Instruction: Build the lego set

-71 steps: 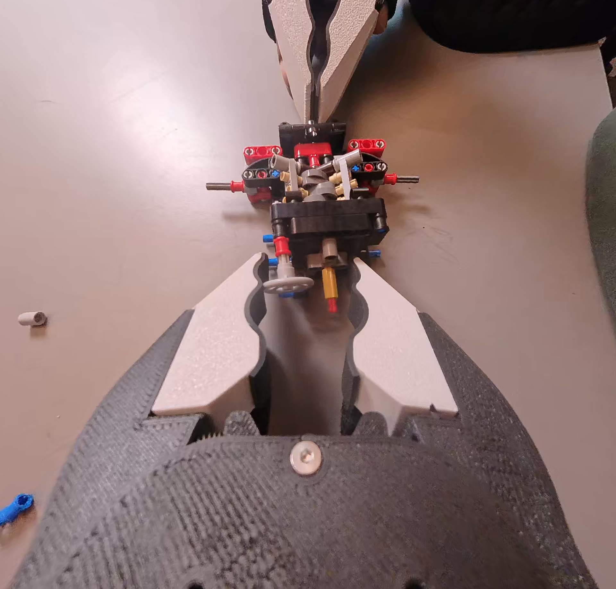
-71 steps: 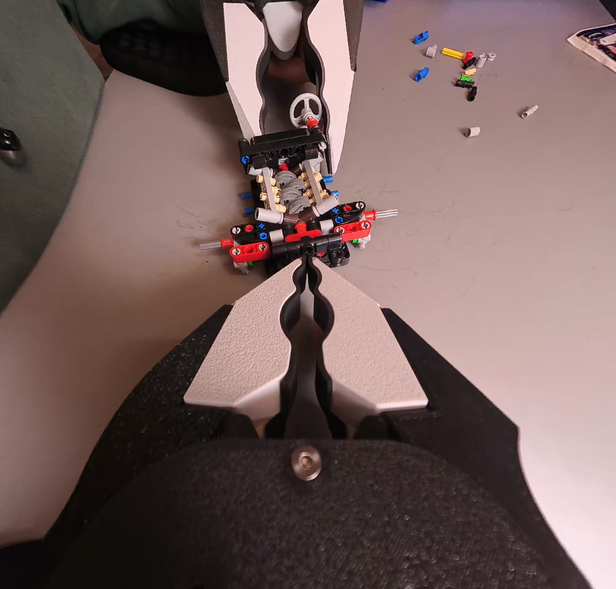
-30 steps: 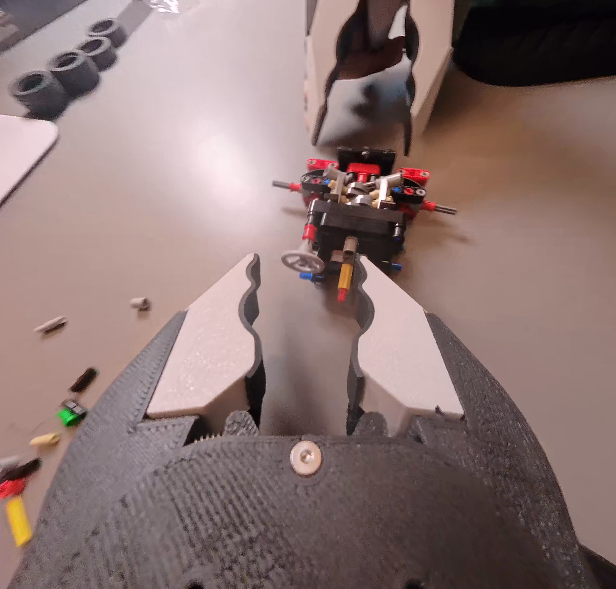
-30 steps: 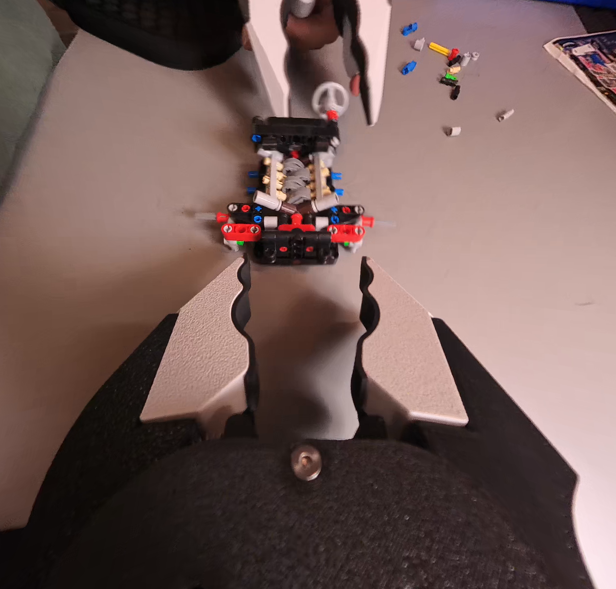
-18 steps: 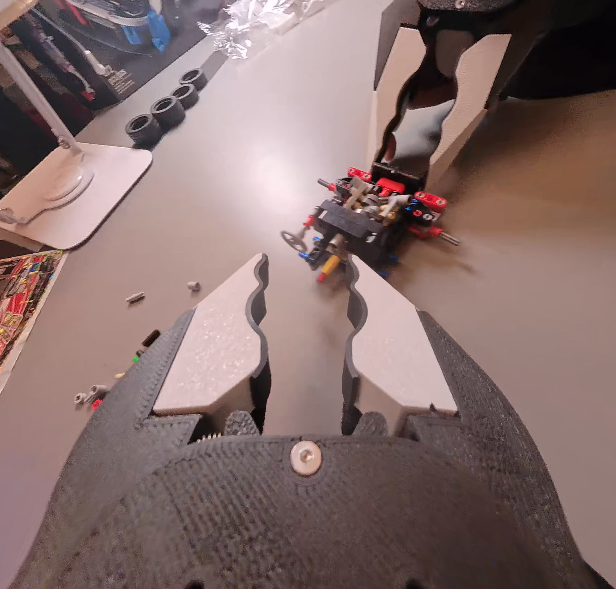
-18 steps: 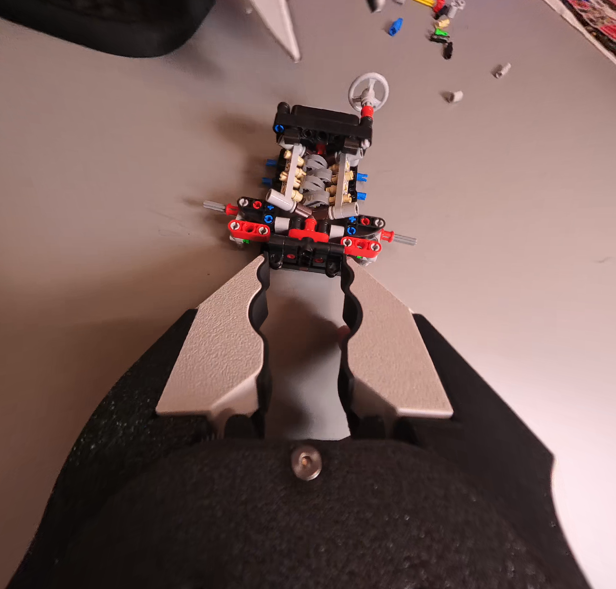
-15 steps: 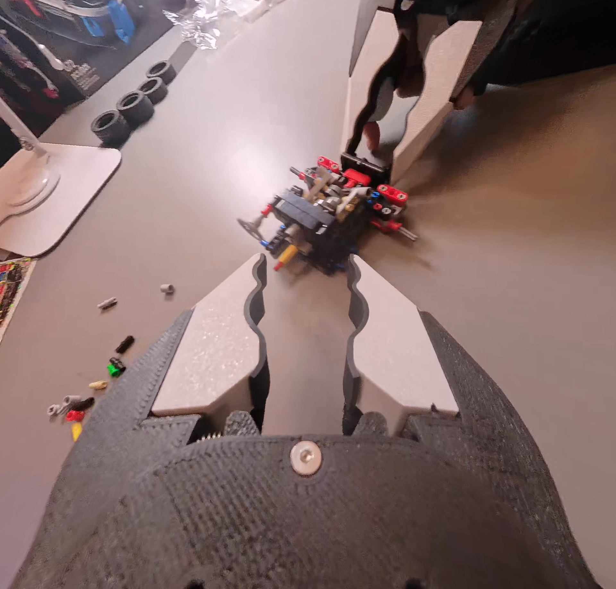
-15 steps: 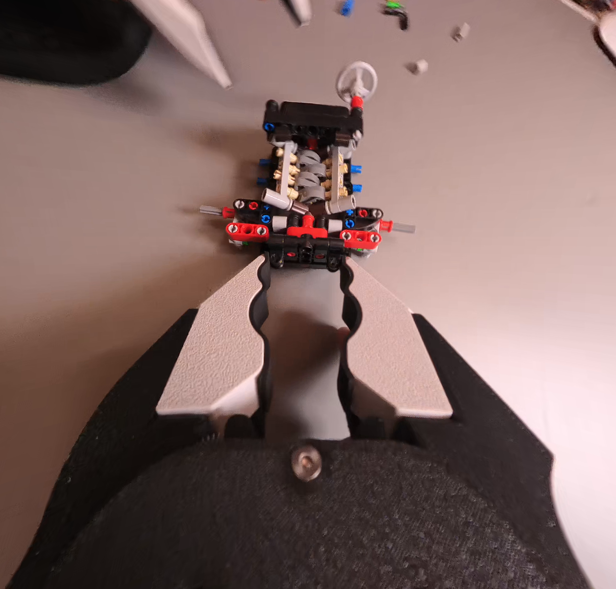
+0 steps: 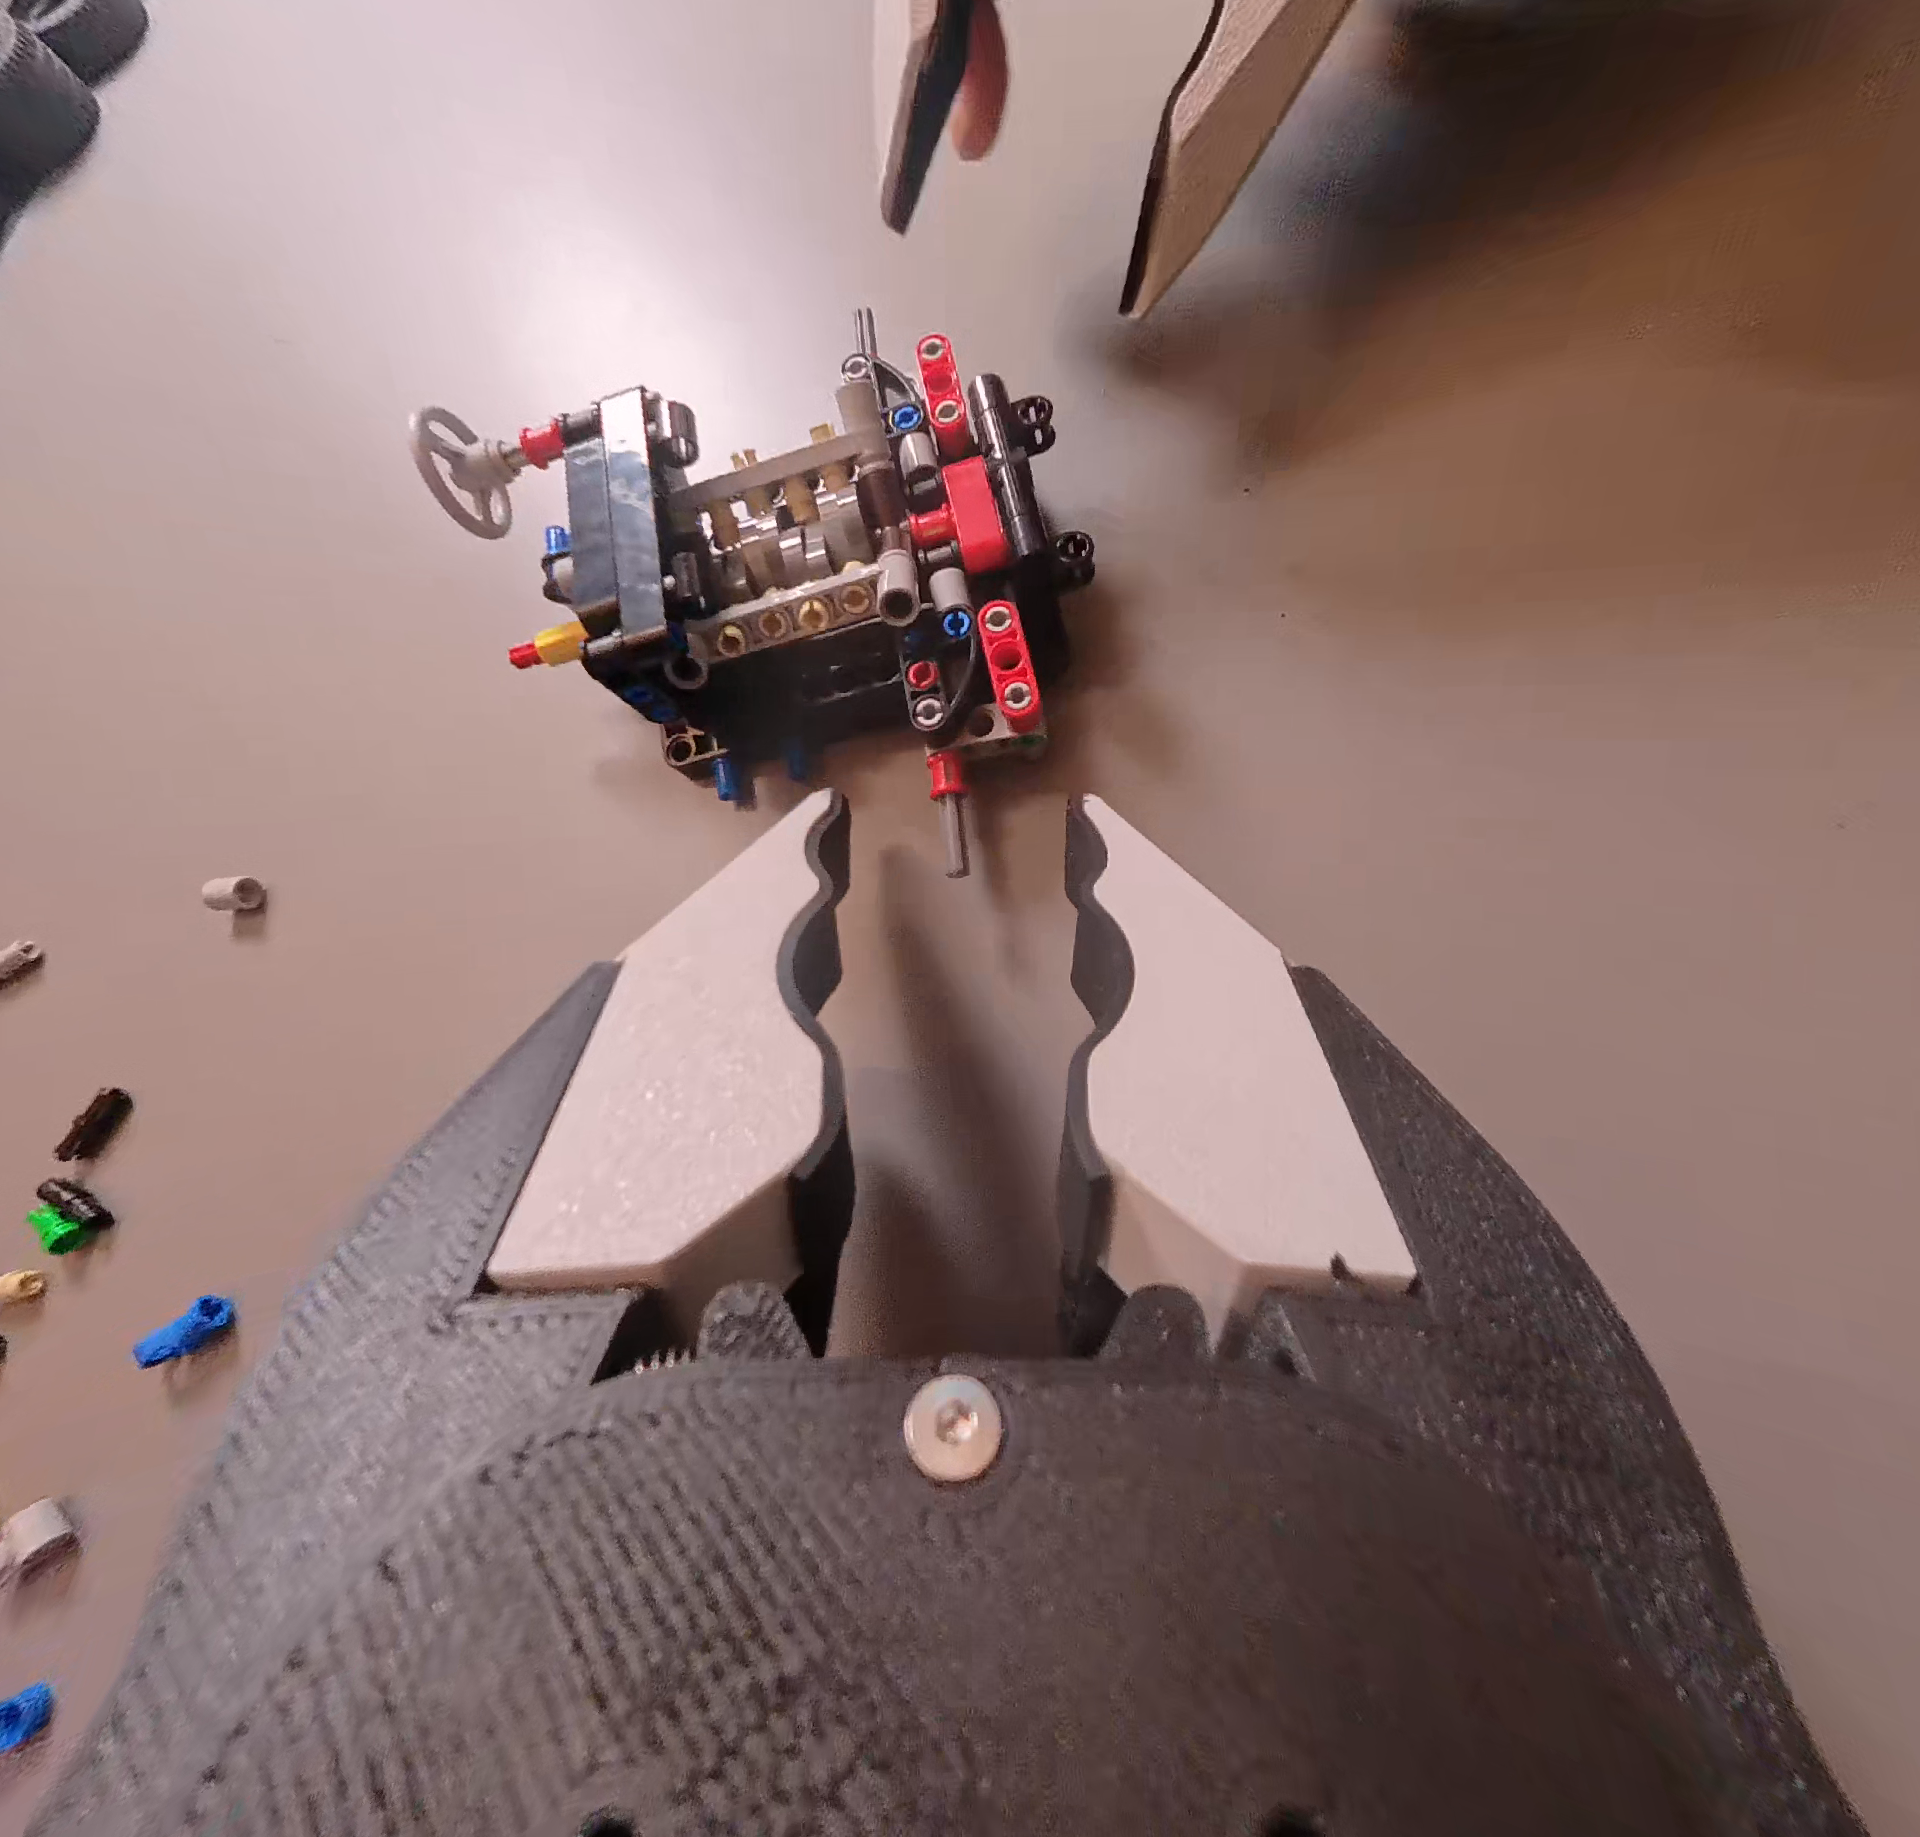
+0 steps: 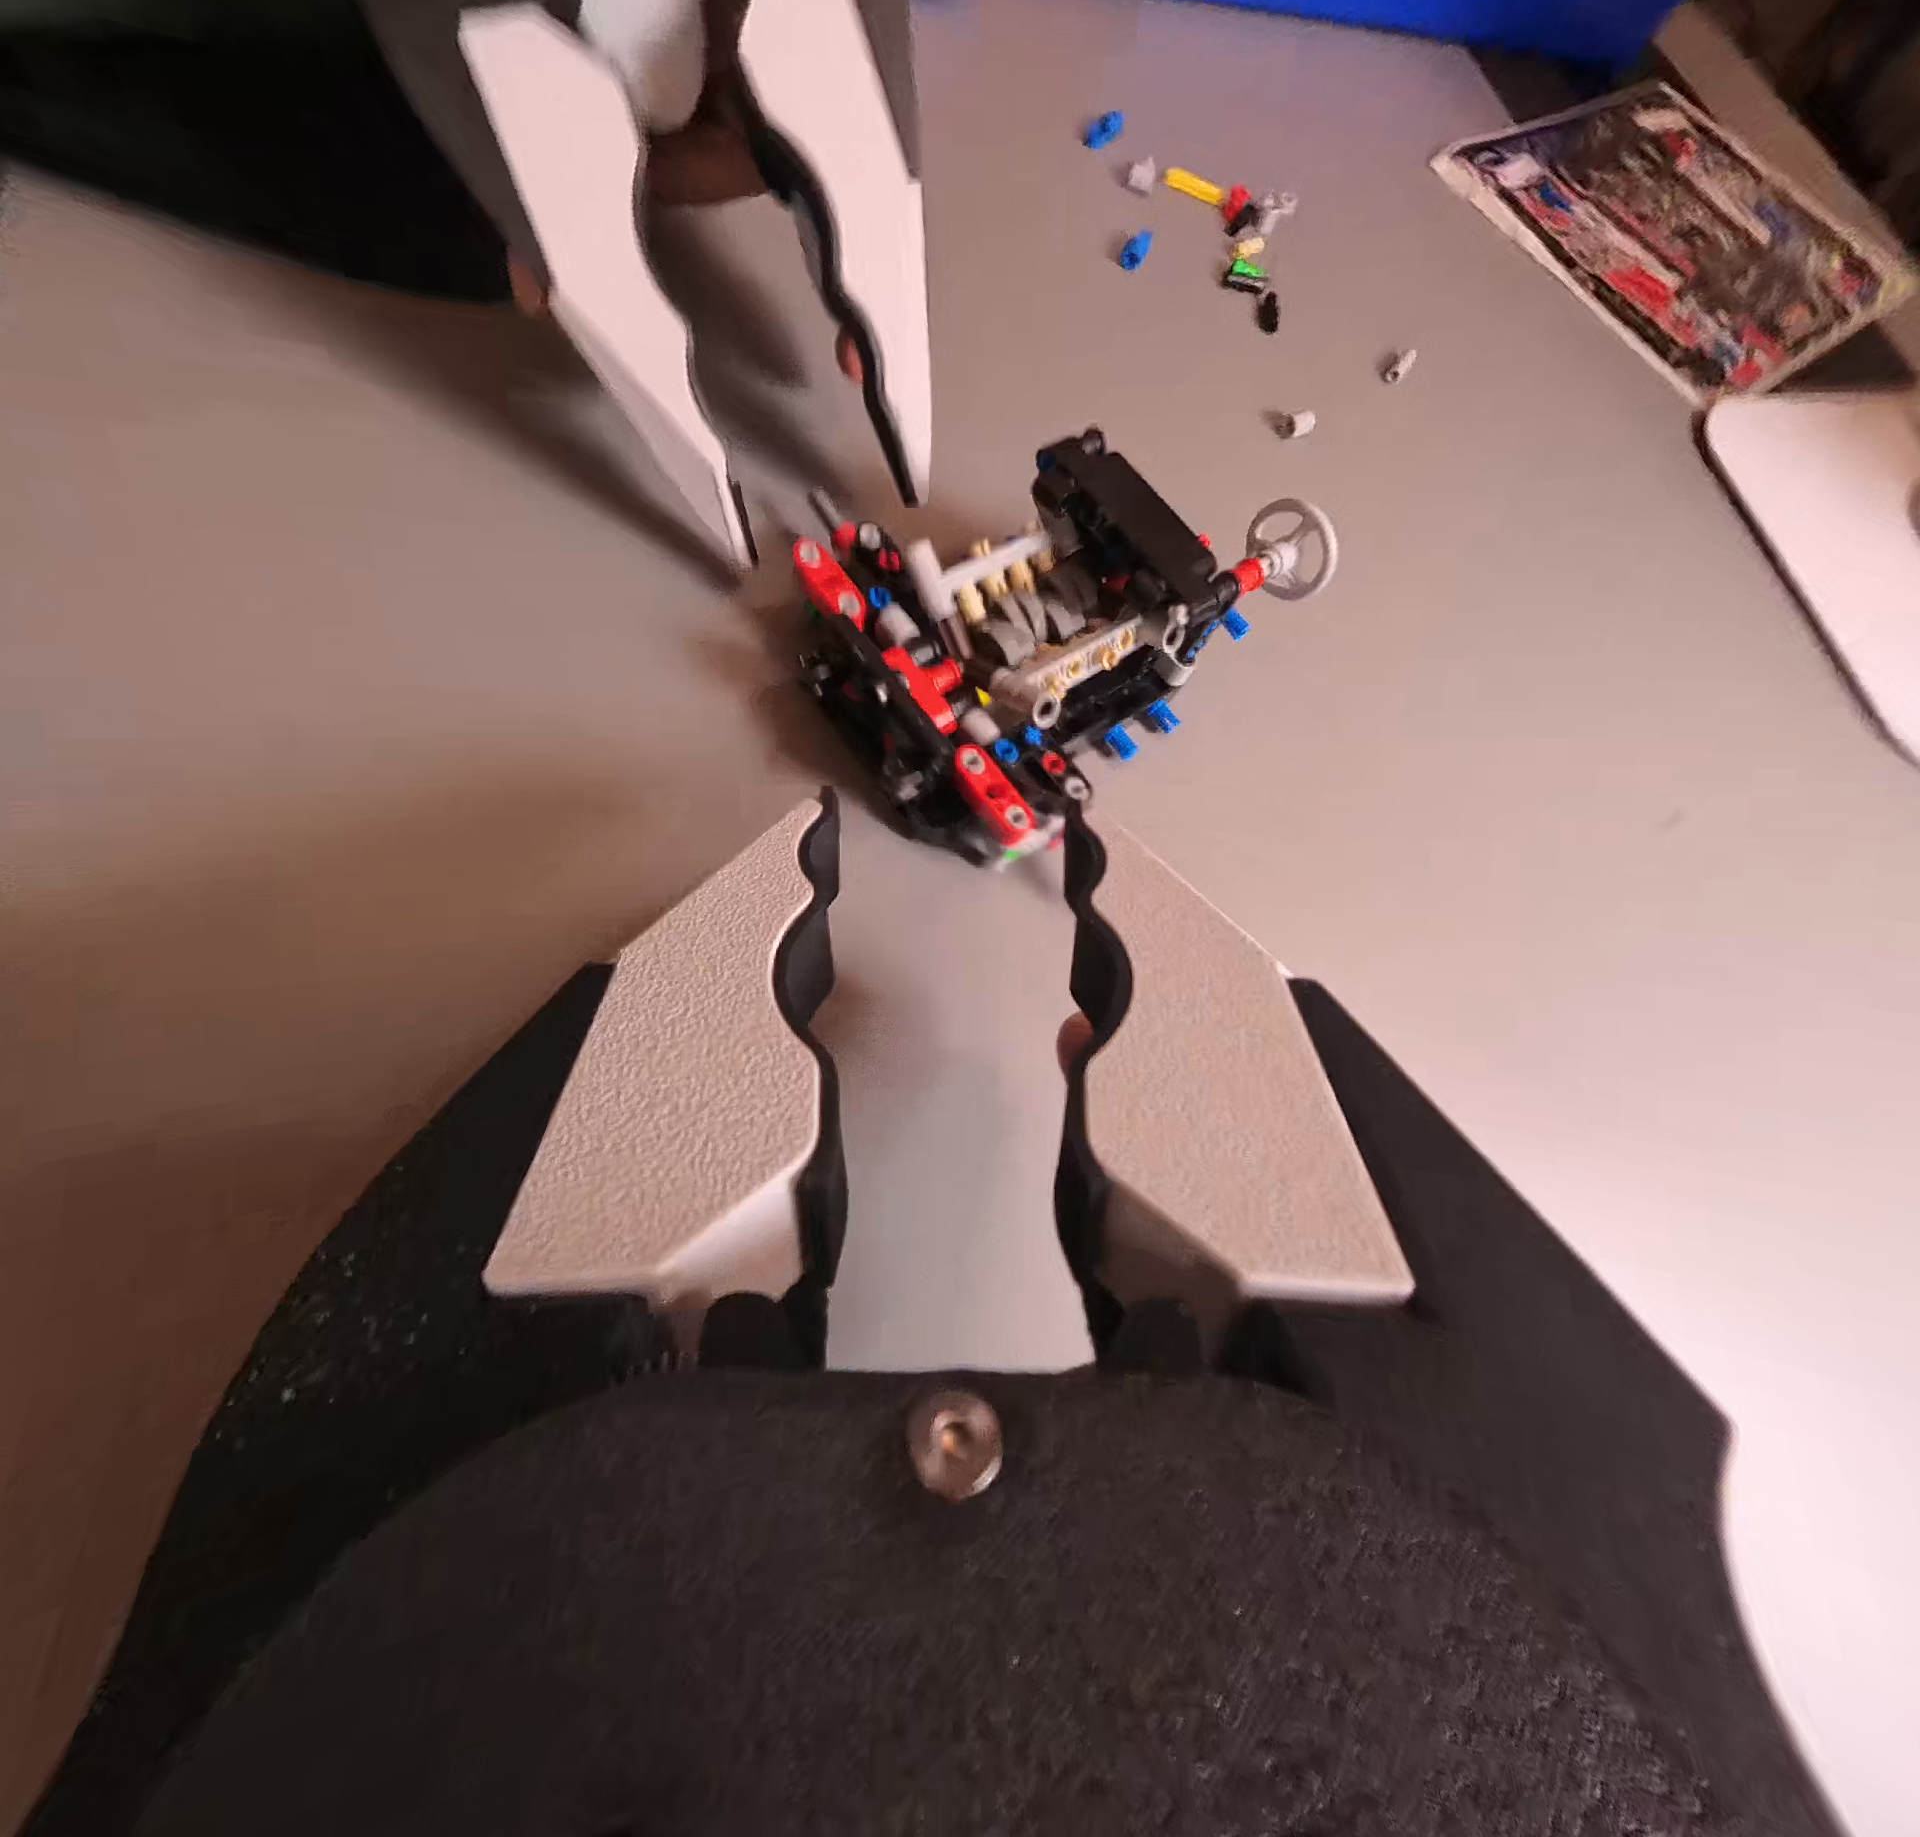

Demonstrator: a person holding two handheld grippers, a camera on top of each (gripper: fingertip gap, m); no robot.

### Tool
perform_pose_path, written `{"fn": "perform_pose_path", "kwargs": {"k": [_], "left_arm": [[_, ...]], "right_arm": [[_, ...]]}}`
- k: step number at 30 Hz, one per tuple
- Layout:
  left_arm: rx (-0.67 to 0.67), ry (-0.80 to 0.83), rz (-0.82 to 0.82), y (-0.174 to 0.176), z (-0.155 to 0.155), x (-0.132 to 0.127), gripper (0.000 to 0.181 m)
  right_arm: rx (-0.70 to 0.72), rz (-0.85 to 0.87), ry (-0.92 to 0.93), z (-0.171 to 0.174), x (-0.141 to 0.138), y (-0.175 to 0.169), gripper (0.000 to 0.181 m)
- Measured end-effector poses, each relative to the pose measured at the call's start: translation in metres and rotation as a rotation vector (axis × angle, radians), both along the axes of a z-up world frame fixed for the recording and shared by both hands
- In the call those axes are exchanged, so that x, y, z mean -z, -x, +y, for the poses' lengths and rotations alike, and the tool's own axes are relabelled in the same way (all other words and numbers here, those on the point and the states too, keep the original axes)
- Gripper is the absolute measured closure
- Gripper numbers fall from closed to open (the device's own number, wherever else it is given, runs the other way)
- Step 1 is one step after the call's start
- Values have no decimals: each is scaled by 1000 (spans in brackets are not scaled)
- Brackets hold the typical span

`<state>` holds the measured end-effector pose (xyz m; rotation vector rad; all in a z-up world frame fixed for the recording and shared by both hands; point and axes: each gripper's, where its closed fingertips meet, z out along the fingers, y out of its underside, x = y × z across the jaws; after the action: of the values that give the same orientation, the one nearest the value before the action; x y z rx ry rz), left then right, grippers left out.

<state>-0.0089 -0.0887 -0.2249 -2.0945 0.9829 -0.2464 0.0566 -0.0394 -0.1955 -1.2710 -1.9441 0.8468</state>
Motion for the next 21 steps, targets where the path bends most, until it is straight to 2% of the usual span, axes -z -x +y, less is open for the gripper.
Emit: {"fn": "perform_pose_path", "kwargs": {"k": [3,6,10,12,16,21], "left_arm": [[0,18,-2,-5,2,6,147],[0,4,12,-7,6,8,156],[-40,-17,50,7,11,8,165],[-54,-26,63,15,11,7,175],[-48,-27,75,19,13,9,175],[55,-28,39,6,3,9,177]], "right_arm": [[-75,-62,-109,21,21,0,134],[-122,-82,-78,29,31,9,136],[-158,-66,-52,26,30,12,163],[-163,-51,-71,25,30,10,177],[-199,-48,-51,14,29,3,179],[-154,-42,-44,27,29,8,177]]}}
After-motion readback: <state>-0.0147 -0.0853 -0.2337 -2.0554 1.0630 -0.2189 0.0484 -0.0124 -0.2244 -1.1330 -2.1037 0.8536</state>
